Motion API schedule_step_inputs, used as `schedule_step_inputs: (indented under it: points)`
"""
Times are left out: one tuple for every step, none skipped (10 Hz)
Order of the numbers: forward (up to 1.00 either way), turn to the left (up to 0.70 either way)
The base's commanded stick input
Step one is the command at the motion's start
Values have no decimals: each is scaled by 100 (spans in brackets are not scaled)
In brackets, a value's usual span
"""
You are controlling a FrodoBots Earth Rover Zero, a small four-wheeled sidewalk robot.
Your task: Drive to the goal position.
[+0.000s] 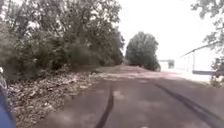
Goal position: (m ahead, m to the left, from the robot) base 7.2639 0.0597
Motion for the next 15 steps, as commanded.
schedule_step_inputs:
  points:
    - [70,-33]
    - [70,-33]
    - [70,-33]
    - [70,-33]
    - [70,-20]
    - [70,-1]
    - [70,-1]
    - [70,-1]
    - [70,-1]
    - [70,-1]
    - [70,-1]
    - [70,-1]
    - [70,-1]
    - [70,-1]
    - [70,-1]
